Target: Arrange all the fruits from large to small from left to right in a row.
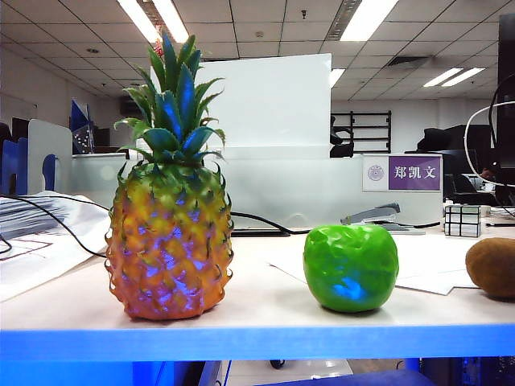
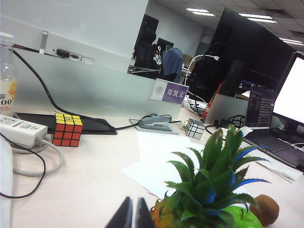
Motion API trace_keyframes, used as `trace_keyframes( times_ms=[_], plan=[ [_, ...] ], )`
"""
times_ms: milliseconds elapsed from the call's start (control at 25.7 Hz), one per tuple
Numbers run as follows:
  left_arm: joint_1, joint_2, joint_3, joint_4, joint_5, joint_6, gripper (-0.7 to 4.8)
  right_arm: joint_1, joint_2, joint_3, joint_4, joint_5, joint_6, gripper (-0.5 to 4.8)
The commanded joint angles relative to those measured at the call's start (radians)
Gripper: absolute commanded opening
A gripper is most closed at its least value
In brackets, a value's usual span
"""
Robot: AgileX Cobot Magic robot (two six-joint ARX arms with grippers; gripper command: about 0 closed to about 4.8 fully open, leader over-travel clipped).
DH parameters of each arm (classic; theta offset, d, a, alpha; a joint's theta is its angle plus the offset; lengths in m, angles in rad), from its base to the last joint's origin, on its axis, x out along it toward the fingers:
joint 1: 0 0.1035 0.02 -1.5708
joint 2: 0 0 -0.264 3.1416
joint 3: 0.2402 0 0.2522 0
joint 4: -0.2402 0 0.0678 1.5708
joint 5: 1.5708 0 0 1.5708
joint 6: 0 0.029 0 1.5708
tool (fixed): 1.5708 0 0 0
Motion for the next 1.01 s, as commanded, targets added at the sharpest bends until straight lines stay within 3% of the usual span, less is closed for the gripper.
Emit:
trace_keyframes(
  times_ms=[39, 544, 622, 738, 1010],
  plan=[
    [0.001, -0.002, 0.002, 0.011, 0.001, 0.001, 0.26, 0.0, -0.002, -0.004, 0.013, 0.003, -0.003, -0.01],
    [0.001, -0.002, 0.002, 0.004, 0.001, 0.001, 0.26, 0.0, -0.002, -0.004, 0.013, 0.003, -0.003, -0.01],
    [0.001, -0.002, 0.0, -0.024, -0.001, 0.105, 0.26, 0.0, -0.002, -0.004, 0.013, 0.003, -0.003, -0.01],
    [0.001, -0.002, 0.0, -0.079, -0.063, 0.177, 0.26, 0.0, -0.002, -0.004, 0.013, 0.003, -0.003, -0.01],
    [0.001, -0.002, 0.0, -0.162, -0.315, 0.245, 0.26, 0.0, -0.002, -0.004, 0.013, 0.003, -0.003, -0.01]
  ],
)
